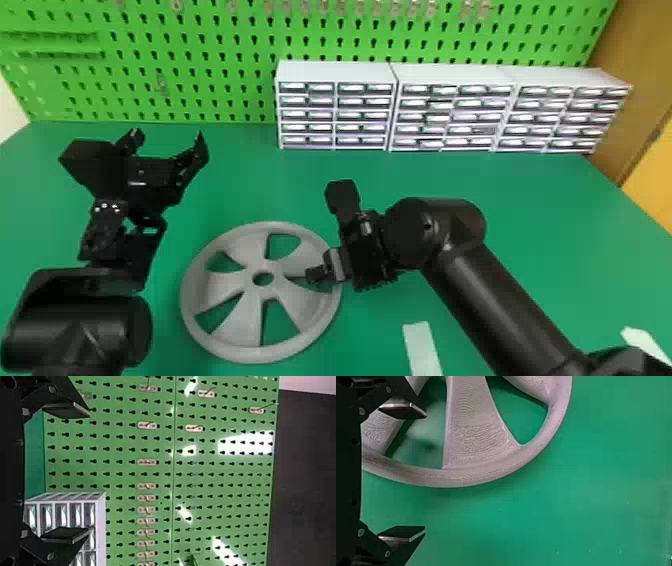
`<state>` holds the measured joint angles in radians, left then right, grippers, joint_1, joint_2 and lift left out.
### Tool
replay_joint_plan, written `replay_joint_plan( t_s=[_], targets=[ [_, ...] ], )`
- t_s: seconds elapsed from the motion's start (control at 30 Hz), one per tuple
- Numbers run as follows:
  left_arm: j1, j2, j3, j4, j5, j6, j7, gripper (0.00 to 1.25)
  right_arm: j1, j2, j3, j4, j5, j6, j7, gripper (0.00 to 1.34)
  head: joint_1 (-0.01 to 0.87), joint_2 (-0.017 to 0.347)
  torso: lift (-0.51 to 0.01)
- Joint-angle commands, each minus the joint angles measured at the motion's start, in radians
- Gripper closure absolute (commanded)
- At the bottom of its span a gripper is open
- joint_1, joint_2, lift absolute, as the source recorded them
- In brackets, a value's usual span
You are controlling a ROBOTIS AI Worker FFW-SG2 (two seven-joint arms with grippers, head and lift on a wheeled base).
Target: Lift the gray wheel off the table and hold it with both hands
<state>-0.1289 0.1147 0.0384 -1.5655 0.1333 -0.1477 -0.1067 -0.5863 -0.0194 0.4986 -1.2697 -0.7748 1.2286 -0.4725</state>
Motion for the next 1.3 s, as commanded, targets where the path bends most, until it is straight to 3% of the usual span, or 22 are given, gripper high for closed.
replay_joint_plan(
  t_s=[0.0,0.33,0.5,0.67,0.77,0.87,1.0,1.27],
  targets=[
    [0.0,0.0,-0.002,-0.002,0.002,-0.001,0.001,0.23,0.0,0.004,0.018,0.012,0.022,-0.02,0.0,0.31,0.711,0.015,-0.098],
    [0.0,0.0,-0.003,-0.004,0.002,-0.001,0.002,0.23,-0.001,0.004,0.017,0.015,0.029,-0.024,0.0,0.37,0.711,0.015,-0.098],
    [0.0,0.0,-0.003,-0.004,0.002,-0.003,0.002,0.23,0.0,0.004,0.017,0.015,0.035,-0.014,0.0,0.65,0.711,0.015,-0.098],
    [0.0,0.0,-0.003,-0.005,0.003,-0.004,0.002,0.23,-0.001,0.004,0.018,0.015,0.043,0.005,0.0,0.75,0.711,0.015,-0.098],
    [0.0,0.0,-0.003,-0.005,0.003,-0.007,0.002,0.23,-0.006,0.004,0.018,0.015,0.048,0.019,0.0,0.89,0.711,0.015,-0.098],
    [0.0,0.0,-0.002,-0.005,0.006,-0.01,0.002,0.23,-0.009,0.004,0.018,0.015,0.051,0.025,0.0,0.9,0.711,0.015,-0.098],
    [0.0,0.0,-0.003,-0.005,0.006,-0.013,0.002,0.23,-0.013,0.006,0.018,0.015,0.058,0.031,0.0,1.24,0.711,0.015,-0.098],
    [-0.001,0.0,-0.003,-0.005,0.006,-0.013,0.004,0.23,-0.015,0.006,0.021,0.015,0.066,0.031,0.0,1.25,0.711,0.015,-0.098]
  ],
)
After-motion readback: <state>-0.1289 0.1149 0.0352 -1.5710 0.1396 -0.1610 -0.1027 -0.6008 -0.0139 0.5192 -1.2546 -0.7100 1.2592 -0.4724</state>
